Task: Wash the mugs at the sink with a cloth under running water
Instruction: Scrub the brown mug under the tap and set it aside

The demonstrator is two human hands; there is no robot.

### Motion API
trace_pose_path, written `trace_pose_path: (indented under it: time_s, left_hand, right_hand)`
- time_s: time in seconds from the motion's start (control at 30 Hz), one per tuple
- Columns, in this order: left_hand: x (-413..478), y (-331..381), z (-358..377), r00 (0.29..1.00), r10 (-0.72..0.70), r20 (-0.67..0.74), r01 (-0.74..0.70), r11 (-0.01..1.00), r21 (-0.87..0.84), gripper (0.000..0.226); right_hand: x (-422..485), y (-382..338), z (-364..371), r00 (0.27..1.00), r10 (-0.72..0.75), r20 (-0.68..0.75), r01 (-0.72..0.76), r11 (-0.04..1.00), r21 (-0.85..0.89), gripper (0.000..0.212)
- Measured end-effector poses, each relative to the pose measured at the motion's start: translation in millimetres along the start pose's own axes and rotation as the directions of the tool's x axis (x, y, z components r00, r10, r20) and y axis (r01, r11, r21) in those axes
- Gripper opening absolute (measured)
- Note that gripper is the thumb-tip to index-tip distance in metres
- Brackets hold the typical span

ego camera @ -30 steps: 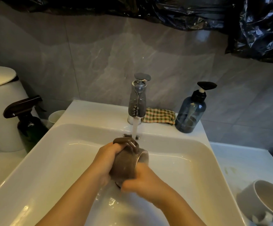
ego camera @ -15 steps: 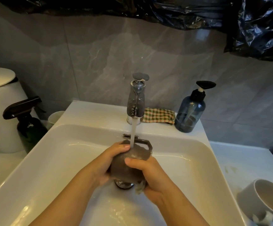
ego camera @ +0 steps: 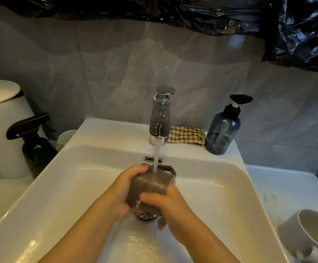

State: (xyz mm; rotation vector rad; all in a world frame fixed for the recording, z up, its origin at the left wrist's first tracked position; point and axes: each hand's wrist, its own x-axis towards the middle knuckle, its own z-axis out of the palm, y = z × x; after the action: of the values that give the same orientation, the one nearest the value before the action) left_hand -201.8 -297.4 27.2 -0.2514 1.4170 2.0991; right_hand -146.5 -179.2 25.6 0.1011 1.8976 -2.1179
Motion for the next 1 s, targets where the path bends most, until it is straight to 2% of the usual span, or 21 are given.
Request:
trace_pose_path:
  time_s: [0.07, 0.1, 0.13, 0.17, 0.2, 0.23, 0.27, 0.3, 0.37, 0.43, 0.5, 0.53, 0.6, 0.67, 0.73, 0.77, 0.8, 0.87, 0.9, 0.93, 1.0]
  left_hand:
    - [3, -1, 0, 0.993, 0.12, 0.011, -0.12, 0.991, 0.061, 0.038]
    - [3, -1, 0, 0.988, 0.156, 0.009, -0.156, 0.985, 0.076, 0.042]
    - [3, 0, 1, 0.986, 0.167, 0.011, -0.167, 0.984, 0.066, 0.039]
    - [2, 0, 1, 0.988, 0.156, 0.008, -0.156, 0.987, 0.041, 0.033]
    - [1, 0, 1, 0.992, 0.124, -0.001, -0.124, 0.992, 0.015, 0.027]
    - [0, 0, 1, 0.997, 0.081, -0.017, -0.081, 0.997, 0.001, 0.023]
    - [0, 0, 1, 0.999, 0.036, -0.032, -0.036, 0.999, 0.002, 0.021]
    - [0, -1, 0, 0.999, -0.009, -0.051, 0.009, 1.0, 0.006, 0.022]
    - [-2, 0, -1, 0.993, -0.082, -0.083, 0.082, 0.997, -0.007, 0.024]
    - [-2, 3, -2, 0.993, -0.099, -0.072, 0.096, 0.995, -0.039, 0.027]
    - [-1, 3, -2, 0.998, -0.063, -0.013, 0.062, 0.997, -0.048, 0.025]
    - [0, 3, -3, 0.999, -0.022, 0.034, 0.023, 0.999, -0.032, 0.027]
    - [2, 2, -4, 0.99, 0.06, 0.129, -0.064, 0.997, 0.033, 0.047]
    - [2, -1, -3, 0.976, 0.102, 0.192, -0.122, 0.988, 0.095, 0.058]
    - [2, -3, -2, 0.972, 0.134, 0.192, -0.162, 0.978, 0.133, 0.064]
    - [1, -3, -1, 0.976, 0.14, 0.167, -0.163, 0.978, 0.133, 0.061]
    - [2, -2, -1, 0.984, 0.125, 0.129, -0.14, 0.984, 0.109, 0.056]
    - [2, -2, -2, 0.997, 0.06, 0.054, -0.062, 0.997, 0.041, 0.047]
    - [1, -1, -2, 0.999, 0.026, 0.022, -0.027, 0.999, 0.021, 0.042]
    - [0, -1, -2, 1.0, -0.005, -0.005, 0.005, 1.0, 0.012, 0.037]
    - [-1, 1, -2, 0.998, -0.048, -0.042, 0.048, 0.999, 0.0, 0.036]
  right_hand:
    - [3, -1, -5, 0.996, 0.03, 0.083, -0.065, 0.881, 0.469, 0.047]
    - [2, -4, -8, 0.993, 0.02, 0.116, -0.083, 0.817, 0.57, 0.05]
    - [2, -3, -12, 0.99, -0.003, 0.143, -0.079, 0.825, 0.56, 0.054]
    - [0, -6, -13, 0.986, -0.015, 0.167, -0.061, 0.896, 0.44, 0.058]
    - [0, -3, -14, 0.983, -0.008, 0.185, -0.031, 0.978, 0.206, 0.058]
    - [0, 1, -14, 0.983, 0.008, 0.182, 0.008, 0.996, -0.086, 0.055]
    - [0, 5, -14, 0.986, -0.001, 0.165, 0.058, 0.938, -0.341, 0.054]
    - [3, 10, -14, 0.988, -0.037, 0.148, 0.108, 0.854, -0.509, 0.057]
    - [8, 17, -14, 0.981, -0.178, 0.083, 0.186, 0.706, -0.683, 0.062]
    - [7, 13, -12, 0.972, -0.234, 0.028, 0.182, 0.669, -0.721, 0.054]
    - [5, 5, -10, 0.99, -0.14, -0.019, 0.094, 0.748, -0.657, 0.039]
    - [4, 1, -11, 0.995, -0.089, -0.048, 0.048, 0.829, -0.557, 0.035]
    - [2, -6, -12, 0.996, -0.028, -0.079, 0.003, 0.954, -0.3, 0.038]
    - [0, -13, -13, 0.997, -0.003, -0.078, -0.004, 0.997, -0.08, 0.038]
    - [0, -16, -13, 0.998, -0.004, -0.059, 0.013, 0.987, 0.16, 0.033]
    - [-2, -17, -12, 0.999, -0.013, -0.029, 0.018, 0.983, 0.183, 0.034]
    - [-4, -16, -10, 1.0, -0.018, 0.006, 0.017, 0.992, 0.124, 0.036]
    - [-5, -10, -7, 0.996, 0.013, 0.088, 0.007, 0.975, -0.22, 0.04]
    - [-4, -7, -8, 0.993, 0.014, 0.114, 0.039, 0.89, -0.454, 0.041]
    - [-2, -3, -10, 0.991, -0.025, 0.135, 0.109, 0.739, -0.665, 0.044]
    - [4, 3, -13, 0.966, -0.193, 0.17, 0.235, 0.4, -0.886, 0.052]
